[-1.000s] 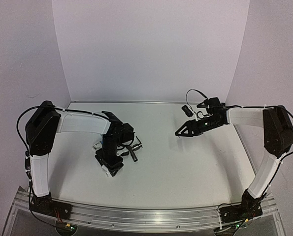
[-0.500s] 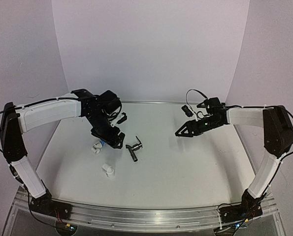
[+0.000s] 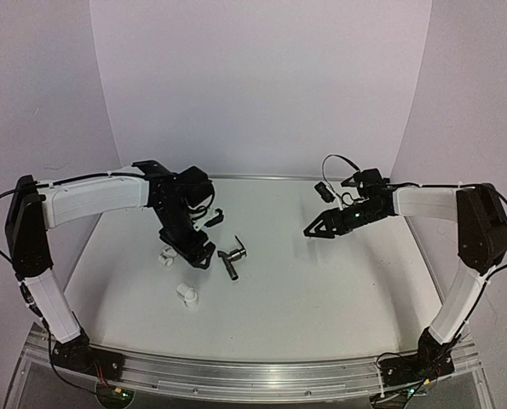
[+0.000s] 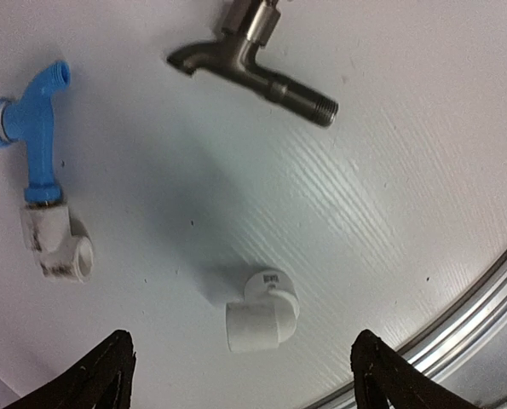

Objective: Install the water faucets

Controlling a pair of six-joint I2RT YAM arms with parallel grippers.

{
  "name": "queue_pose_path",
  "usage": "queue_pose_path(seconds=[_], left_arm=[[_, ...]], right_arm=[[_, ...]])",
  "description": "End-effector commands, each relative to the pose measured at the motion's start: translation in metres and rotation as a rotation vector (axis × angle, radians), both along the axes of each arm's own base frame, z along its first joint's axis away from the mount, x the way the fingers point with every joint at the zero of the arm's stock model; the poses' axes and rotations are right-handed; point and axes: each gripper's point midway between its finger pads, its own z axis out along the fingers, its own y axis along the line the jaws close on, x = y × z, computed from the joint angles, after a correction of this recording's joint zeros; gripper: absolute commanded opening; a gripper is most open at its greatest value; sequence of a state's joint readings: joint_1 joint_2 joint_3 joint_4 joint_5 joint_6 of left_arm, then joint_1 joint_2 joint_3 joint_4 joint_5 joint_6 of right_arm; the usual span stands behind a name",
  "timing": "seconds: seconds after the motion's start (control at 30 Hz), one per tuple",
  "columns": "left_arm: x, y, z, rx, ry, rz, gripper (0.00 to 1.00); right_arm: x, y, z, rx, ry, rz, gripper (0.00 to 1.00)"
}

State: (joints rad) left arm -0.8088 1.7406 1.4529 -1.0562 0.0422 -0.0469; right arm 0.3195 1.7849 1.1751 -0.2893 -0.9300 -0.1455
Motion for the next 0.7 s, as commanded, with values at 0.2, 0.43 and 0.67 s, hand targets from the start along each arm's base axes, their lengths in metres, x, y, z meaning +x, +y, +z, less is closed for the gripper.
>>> queue_pose_path(seconds=[0.2,0.43,0.67], left_arm=[[0.078,-0.082,-0.029,-0.021,-0.050,-0.126,0.72],[0.092,-0.101,-0.063,-0.029,-0.035,-0.125,0.60],[0.097,-0.111,-0.070,-0.073,-0.051,-0.118,0.41]], right_arm=[[0.006,-0.012,0.028,0.012,-0.074,-0.039,0.88],[0.007,-0.014,0.031,0.012,-0.085,-0.044,0.87],[0.007,-0.014,0.031,0.014,-0.086,-0.044,0.87]])
